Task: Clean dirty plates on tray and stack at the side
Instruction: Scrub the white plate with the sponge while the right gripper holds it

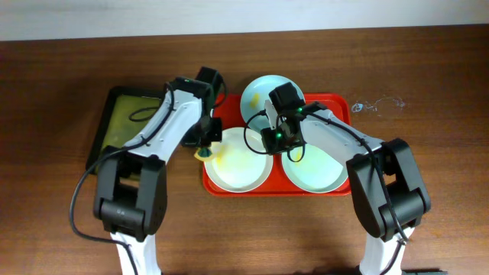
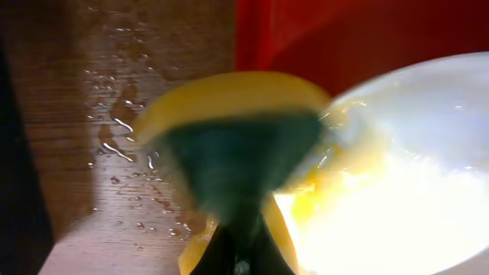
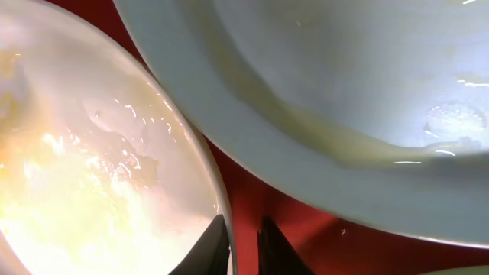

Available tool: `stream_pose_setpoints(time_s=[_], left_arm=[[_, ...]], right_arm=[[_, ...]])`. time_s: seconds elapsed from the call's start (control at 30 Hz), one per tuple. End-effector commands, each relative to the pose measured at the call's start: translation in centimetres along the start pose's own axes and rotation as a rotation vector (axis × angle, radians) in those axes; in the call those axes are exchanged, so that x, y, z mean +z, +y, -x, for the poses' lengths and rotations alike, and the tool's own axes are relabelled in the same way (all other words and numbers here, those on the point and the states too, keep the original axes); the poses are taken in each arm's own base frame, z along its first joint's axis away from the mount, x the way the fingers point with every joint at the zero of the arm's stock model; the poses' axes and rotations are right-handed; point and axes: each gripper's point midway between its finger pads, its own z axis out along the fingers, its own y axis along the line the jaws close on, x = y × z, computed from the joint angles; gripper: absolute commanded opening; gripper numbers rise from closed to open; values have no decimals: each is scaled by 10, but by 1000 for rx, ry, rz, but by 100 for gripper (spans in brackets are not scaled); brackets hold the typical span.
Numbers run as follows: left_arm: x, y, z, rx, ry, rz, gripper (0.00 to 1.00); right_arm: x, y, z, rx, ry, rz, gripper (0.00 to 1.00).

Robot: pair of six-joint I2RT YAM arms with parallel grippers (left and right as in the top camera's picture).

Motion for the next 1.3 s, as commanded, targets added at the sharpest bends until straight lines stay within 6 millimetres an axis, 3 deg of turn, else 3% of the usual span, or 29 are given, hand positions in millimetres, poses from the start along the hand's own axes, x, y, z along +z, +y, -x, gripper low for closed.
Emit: stream_pose_setpoints(time_s=[0.0, 0.07, 0.1, 0.3, 0.37, 0.43, 0.5, 0.57, 0.63, 0.7, 0.77, 0.9, 1.1, 1.13, 1.2, 1.27], left_arm=[[-17, -45, -12, 42, 44, -262, 0], [-23, -65, -19, 112, 68, -376, 0], [-20, -62, -21, 118, 71, -353, 0], [33, -46, -54, 108, 148, -291, 0], [44, -39, -57, 107, 143, -252, 0], [48, -12, -47, 81, 95, -91, 0], [32, 21, -34, -7, 24, 106, 0], [1, 34, -21, -54, -73, 168, 0], [-19, 27, -14, -61, -136, 114, 0], [-32, -4, -13, -54, -152, -68, 0], [-30, -32, -17, -39, -114, -227, 0], [-4, -50, -24, -3, -127, -285, 0], [42, -40, -39, -30, -139, -259, 0], [47, -26, -40, -41, -150, -187, 0], [35, -5, -34, -66, -178, -98, 0], [-1, 4, -18, -104, -233, -118, 0]], right_arm=[[6, -2, -6, 3, 20, 2, 15], [6, -2, -6, 4, 20, 2, 15], [6, -2, -6, 4, 20, 2, 15], [6, -2, -6, 4, 20, 2, 16], [6, -2, -6, 4, 20, 2, 15], [6, -2, -6, 4, 21, 2, 15], [6, -2, -6, 4, 21, 2, 15], [6, -2, -6, 4, 21, 2, 15], [6, -2, -6, 4, 21, 2, 15], [6, -2, -6, 4, 20, 2, 15], [6, -2, -6, 4, 21, 2, 15], [6, -2, -6, 4, 20, 2, 15], [6, -2, -6, 19, 21, 2, 15], [6, -2, -6, 19, 21, 2, 13], [1, -1, -3, 39, 9, 3, 4], [-11, 3, 5, 32, -11, -1, 4]])
